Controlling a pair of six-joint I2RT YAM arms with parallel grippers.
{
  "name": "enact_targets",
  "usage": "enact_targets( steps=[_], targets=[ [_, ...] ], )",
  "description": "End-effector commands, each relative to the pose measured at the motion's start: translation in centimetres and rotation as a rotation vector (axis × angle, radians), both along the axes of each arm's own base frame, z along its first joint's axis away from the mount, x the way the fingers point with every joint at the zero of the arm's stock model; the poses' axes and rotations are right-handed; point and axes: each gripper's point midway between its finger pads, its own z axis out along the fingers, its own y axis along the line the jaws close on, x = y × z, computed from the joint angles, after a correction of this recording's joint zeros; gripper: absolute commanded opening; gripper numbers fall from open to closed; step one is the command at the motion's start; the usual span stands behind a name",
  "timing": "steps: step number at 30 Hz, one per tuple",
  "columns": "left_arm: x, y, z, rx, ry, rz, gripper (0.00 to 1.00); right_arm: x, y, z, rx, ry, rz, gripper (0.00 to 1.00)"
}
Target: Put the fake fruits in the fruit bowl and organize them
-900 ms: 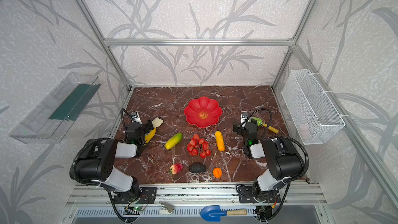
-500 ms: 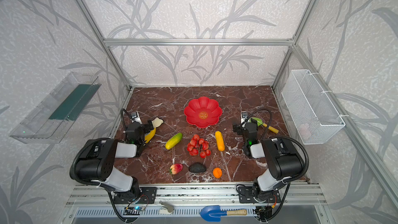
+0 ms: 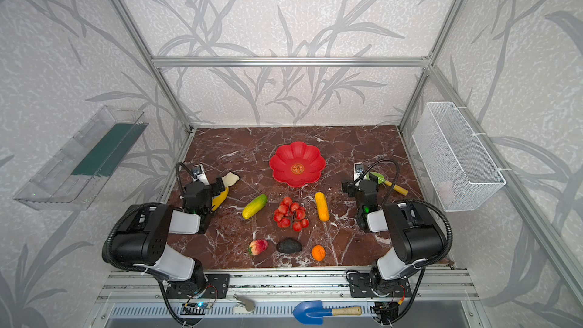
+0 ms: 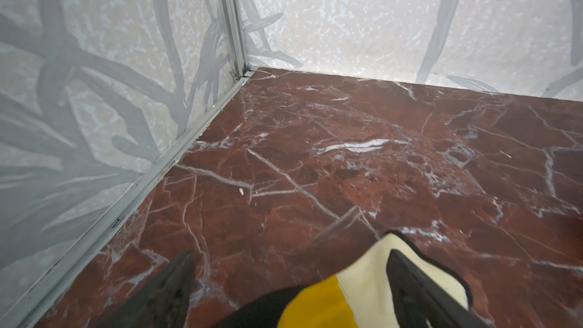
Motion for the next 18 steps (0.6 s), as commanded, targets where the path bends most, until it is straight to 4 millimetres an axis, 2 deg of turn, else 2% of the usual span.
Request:
enact_targets(
  steps=[1, 3, 4, 5, 7, 8, 11, 13, 15, 18],
  targets=[
    [-1.5, -0.2, 3.6, 0.071, -0.144, 0.041, 0.95, -0.3, -1.1, 3.3, -0.006, -0.054, -0.090, 0.99],
    [-1.6, -1.0, 5.2, 0.118, -0.153, 0.039, 0.95, -0.3, -1.3, 6.0, -0.008, -0.036, -0.136, 0.99],
    [-1.4, -1.7, 5.9, 0.147, -0.133, 0.033, 0.95, -0.4, -1.2, 7.5, 0.046, -0.029, -0.146, 0.99],
    [-1.1, -1.9, 6.5, 0.157, -0.092, 0.044, 0.95, -0.4, -0.3, 9.3, 0.103, -0.035, -0.101, 0.99],
    [-1.2, -1.0, 8.1, 0.022, -0.056, 0.142, 0.96, -0.3, 1.4, 12.1, 0.228, -0.088, -0.022, 0.99],
    [-1.4, -0.7, 8.9, -0.066, -0.050, 0.178, 0.99, -0.4, 2.1, 12.8, 0.290, -0.102, 0.010, 0.99],
    [-1.5, -2.1, 11.8, -0.264, -0.147, 0.117, 0.99, -1.4, 4.5, 12.5, 0.369, -0.065, 0.158, 0.99],
    [-1.6, -4.3, 12.7, -0.314, -0.176, -0.026, 0.99, -2.3, 5.6, 11.2, 0.396, 0.034, 0.203, 0.97],
    [-2.2, -4.9, 13.0, -0.358, -0.181, -0.059, 0.99, -3.7, 7.1, 9.9, 0.392, 0.150, 0.260, 0.91],
    [-3.1, -4.7, 12.1, -0.367, -0.094, -0.036, 0.96, -6.7, 9.0, 7.4, 0.332, 0.321, 0.289, 0.89]
  ],
)
